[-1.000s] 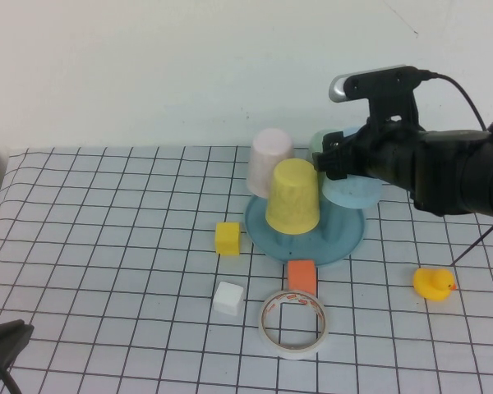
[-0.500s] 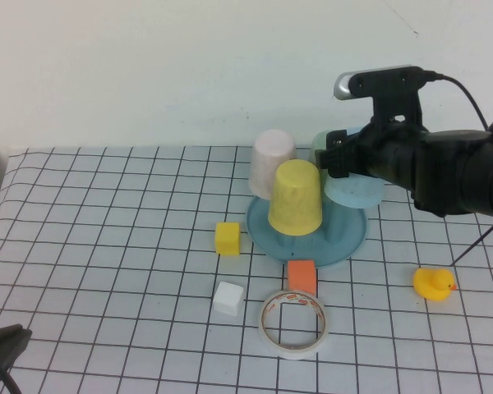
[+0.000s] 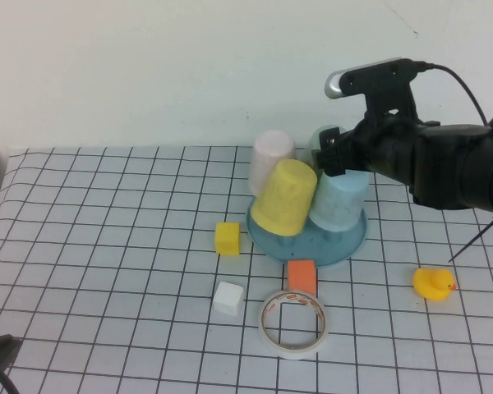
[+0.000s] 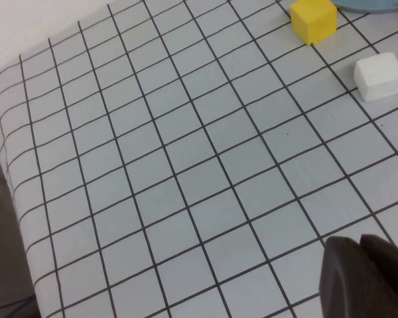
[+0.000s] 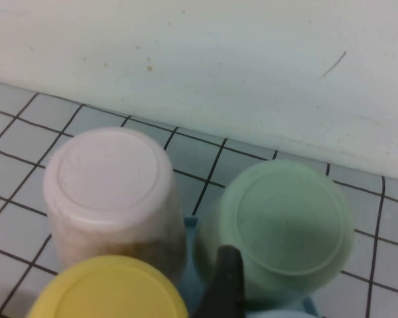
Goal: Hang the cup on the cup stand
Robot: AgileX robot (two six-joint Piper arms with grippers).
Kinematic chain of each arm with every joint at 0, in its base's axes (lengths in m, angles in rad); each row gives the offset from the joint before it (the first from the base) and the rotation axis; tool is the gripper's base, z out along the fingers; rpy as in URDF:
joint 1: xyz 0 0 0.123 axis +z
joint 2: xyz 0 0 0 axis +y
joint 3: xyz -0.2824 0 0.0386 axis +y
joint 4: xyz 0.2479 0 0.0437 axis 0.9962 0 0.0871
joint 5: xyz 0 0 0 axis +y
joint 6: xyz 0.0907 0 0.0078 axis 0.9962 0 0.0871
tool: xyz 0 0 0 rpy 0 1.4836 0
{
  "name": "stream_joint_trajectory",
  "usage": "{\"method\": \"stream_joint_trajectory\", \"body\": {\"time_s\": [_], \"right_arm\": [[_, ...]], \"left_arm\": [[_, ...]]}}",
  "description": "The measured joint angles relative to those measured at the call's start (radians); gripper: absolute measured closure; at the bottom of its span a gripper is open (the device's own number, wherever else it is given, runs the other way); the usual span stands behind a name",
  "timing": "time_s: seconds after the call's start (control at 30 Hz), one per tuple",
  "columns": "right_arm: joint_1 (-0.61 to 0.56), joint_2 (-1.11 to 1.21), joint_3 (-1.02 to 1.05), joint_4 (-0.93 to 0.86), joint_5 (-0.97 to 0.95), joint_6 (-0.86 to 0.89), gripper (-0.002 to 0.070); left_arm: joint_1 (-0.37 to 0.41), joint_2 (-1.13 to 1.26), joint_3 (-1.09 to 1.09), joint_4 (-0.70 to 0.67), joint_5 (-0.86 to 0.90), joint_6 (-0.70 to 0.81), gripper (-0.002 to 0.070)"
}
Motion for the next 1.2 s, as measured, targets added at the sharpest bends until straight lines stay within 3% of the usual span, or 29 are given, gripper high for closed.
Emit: {"method": "stream_joint_trajectory", "body": {"time_s": [0.37,0.47,0.63,0.73,1.0,1.2], "right_arm": [[0.006,-0.041,0.0,0.0,0.004,-0.007,0.0039],[0.037,-0.147,0.02,0.0,-0.005,-0.012,0.014],[0.085,-0.372,0.147,0.0,-0.017,-0.013,0.0526],[0.101,-0.503,0.256,0.0,-0.003,-0.013,0.063],[0.103,-0.909,0.537,0.0,0.236,-0.013,0.0671],[0.103,-1.183,0.683,-0.004,0.34,-0.015,0.0674]], "left_arm": [[0.0,0.0,0.0,0.017,0.005,0.001,0.0676],[0.0,-0.016,0.0,0.017,0.005,-0.067,0.0676],[0.0,-0.131,0.0,0.015,0.047,-0.104,0.0676],[0.0,-0.243,0.0,-0.002,0.086,-0.107,0.0676],[0.0,-0.522,0.081,-0.035,0.093,-0.108,0.0676],[0.0,-0.568,0.184,-0.038,0.028,-0.108,0.0676]]}}
